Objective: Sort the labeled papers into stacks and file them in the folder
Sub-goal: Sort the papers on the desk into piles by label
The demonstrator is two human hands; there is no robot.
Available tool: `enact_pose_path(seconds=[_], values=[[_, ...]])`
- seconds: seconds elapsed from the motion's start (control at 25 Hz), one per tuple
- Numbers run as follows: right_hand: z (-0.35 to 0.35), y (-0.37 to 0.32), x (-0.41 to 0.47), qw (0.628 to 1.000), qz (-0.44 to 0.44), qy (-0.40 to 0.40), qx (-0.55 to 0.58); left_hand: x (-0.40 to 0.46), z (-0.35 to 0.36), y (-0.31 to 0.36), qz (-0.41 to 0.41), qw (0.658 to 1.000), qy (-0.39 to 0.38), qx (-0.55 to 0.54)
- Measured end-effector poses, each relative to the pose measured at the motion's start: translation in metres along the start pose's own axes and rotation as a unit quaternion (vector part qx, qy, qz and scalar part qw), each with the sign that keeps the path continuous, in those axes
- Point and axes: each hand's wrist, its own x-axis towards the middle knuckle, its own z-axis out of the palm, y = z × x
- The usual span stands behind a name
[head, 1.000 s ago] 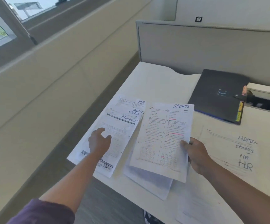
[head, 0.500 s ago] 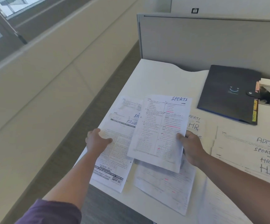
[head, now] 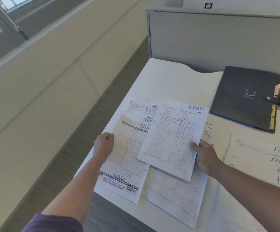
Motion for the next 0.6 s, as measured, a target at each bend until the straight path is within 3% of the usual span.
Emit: enact_pose_path(seconds=[0.4,0.6], values=[[0.002,0.001,0.002,1.0,0.004,0.01,-0.002,0.014,-0.001,0.009,-0.022,0.999,0.006,0.04],[0.002,0.001,0.003,1.0,0.002,0.008,-0.002,0.023,-0.002,0.007,0.026,0.994,0.025,0.098]])
